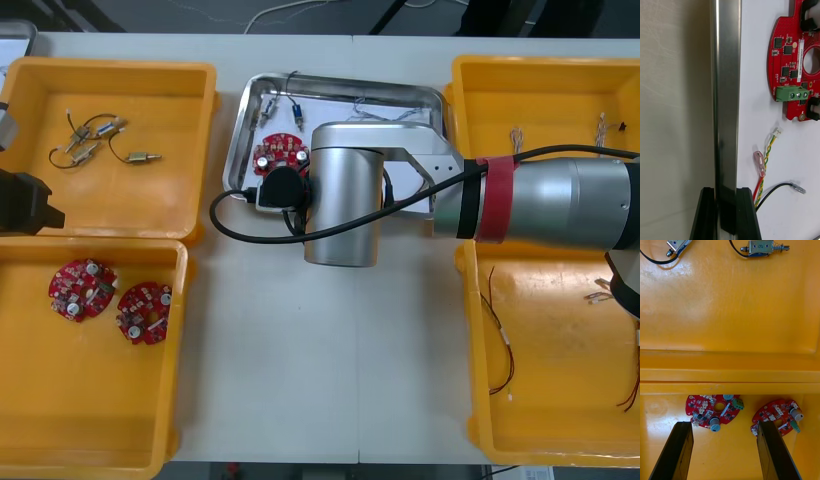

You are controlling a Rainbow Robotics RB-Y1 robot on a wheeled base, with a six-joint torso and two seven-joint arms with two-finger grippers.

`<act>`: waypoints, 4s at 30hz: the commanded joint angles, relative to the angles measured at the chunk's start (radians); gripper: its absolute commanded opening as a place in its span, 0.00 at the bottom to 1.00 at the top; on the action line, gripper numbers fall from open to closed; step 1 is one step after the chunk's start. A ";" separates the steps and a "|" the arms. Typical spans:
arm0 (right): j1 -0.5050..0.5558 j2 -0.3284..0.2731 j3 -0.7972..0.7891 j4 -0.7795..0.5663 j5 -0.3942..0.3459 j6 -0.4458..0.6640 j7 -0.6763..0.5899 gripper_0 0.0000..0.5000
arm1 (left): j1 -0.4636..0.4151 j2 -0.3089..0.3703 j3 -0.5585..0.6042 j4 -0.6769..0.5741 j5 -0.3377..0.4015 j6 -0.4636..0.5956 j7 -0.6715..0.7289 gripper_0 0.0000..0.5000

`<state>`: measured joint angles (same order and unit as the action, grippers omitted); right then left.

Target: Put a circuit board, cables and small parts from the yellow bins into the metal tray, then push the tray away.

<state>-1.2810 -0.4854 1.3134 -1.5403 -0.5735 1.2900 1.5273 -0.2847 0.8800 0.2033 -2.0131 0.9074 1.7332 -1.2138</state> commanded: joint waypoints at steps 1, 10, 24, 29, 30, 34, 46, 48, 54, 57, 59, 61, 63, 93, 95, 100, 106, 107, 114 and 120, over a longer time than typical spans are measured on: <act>-0.063 0.021 -0.017 0.025 0.030 -0.034 0.060 0.00 | 0.016 0.042 0.030 -0.032 0.008 -0.009 -0.075 1.00; -0.075 0.021 -0.017 0.069 0.064 -0.083 0.093 0.00 | 0.016 0.042 0.030 -0.032 0.008 -0.009 -0.075 1.00; -0.084 0.021 -0.017 0.195 0.103 -0.282 0.132 0.00 | 0.016 0.042 0.030 -0.032 0.008 -0.009 -0.075 1.00; -0.092 0.022 -0.017 0.226 0.112 -0.311 0.142 0.00 | 0.016 0.042 0.030 -0.032 0.008 -0.009 -0.075 1.00; -0.095 0.025 -0.017 0.233 0.112 -0.317 0.143 0.00 | 0.016 0.042 0.030 -0.032 0.008 -0.009 -0.075 1.00; -0.098 0.036 -0.017 0.261 0.119 -0.344 0.148 0.00 | 0.016 0.042 0.030 -0.032 0.008 -0.009 -0.075 1.00; -0.101 0.048 -0.013 0.278 0.115 -0.363 0.151 0.51 | 0.016 0.042 0.030 -0.032 0.008 -0.009 -0.075 1.00; -0.101 0.048 -0.014 0.275 0.109 -0.362 0.154 0.75 | 0.016 0.042 0.030 -0.032 0.008 -0.009 -0.075 1.00; -0.101 0.047 -0.014 0.273 0.064 -0.344 0.169 1.00 | 0.016 0.042 0.030 -0.032 0.008 -0.009 -0.075 1.00; -0.101 0.047 -0.020 0.255 0.055 -0.299 0.174 1.00 | 0.016 0.042 0.030 -0.032 0.008 -0.009 -0.075 1.00; -0.101 0.047 -0.028 0.233 0.049 -0.251 0.175 1.00 | 0.016 0.042 0.030 -0.032 0.008 -0.009 -0.075 1.00; -0.101 0.047 -0.042 0.215 0.009 -0.196 0.177 1.00 | 0.016 0.042 0.030 -0.032 0.008 -0.009 -0.075 1.00; -0.100 0.047 -0.056 0.200 -0.023 -0.156 0.177 1.00 | 0.016 0.042 0.030 -0.032 0.008 -0.009 -0.075 1.00; 0.069 -0.285 -0.510 -0.227 -0.437 0.407 -0.263 1.00 | 0.016 0.042 0.030 -0.032 0.008 -0.009 -0.075 1.00; 0.091 -0.335 -0.531 -0.253 -0.474 0.408 -0.312 1.00 | 0.016 0.042 0.030 -0.032 0.008 -0.009 -0.075 1.00; 0.161 -0.429 -0.591 -0.314 -0.510 0.410 -0.389 1.00 | 0.016 0.042 0.030 -0.032 0.008 -0.009 -0.075 1.00; 0.256 -0.525 -0.663 -0.389 -0.536 0.410 -0.481 1.00 | 0.016 0.042 0.030 -0.032 0.008 -0.009 -0.075 1.00; 0.278 -0.542 -0.685 -0.400 -0.543 0.411 -0.498 1.00 | 0.016 0.042 0.030 -0.032 0.008 -0.009 -0.075 1.00; 0.439 -0.622 -0.841 -0.434 -0.580 0.427 -0.538 1.00 | 0.016 0.042 0.030 -0.032 0.008 -0.009 -0.075 1.00; 0.574 -0.657 -0.988 -0.439 -0.592 0.453 -0.556 1.00 | 0.016 0.042 0.030 -0.032 0.008 -0.009 -0.075 1.00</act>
<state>-0.7791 -1.0881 0.4280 -1.9517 -1.1517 1.7202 1.0423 -0.2822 0.8801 0.2035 -2.0155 0.9088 1.7331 -1.2138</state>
